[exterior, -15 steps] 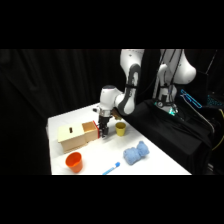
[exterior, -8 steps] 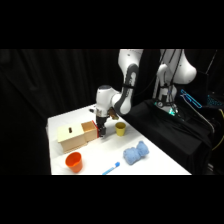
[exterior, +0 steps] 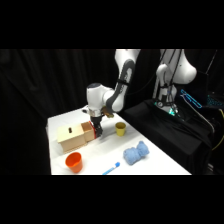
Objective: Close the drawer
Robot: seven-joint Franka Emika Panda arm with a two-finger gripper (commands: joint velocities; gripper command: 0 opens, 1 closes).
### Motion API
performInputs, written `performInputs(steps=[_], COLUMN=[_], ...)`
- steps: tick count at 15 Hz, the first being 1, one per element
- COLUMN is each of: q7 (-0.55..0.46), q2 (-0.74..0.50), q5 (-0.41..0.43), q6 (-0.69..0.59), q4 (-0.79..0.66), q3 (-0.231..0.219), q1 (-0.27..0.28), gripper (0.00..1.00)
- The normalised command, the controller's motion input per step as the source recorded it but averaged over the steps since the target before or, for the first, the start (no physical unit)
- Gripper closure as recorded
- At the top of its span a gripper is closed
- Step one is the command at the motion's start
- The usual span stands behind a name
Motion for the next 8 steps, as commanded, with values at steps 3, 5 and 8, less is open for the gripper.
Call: performInputs(steps=[3, 5, 8], q7=[-0.03, -0.05, 0.0], q2=[0.23, 0.28, 0.25], q5=[-0.06, -0.038, -0.069], q6=[-0.24, -0.25, -0.22], q4=[0.47, 0.51, 0.5], q3=[0.011, 0.04, 0.014], q1=[0.018, 0.005, 0.054], gripper=[0.0, 0.0, 0.0])
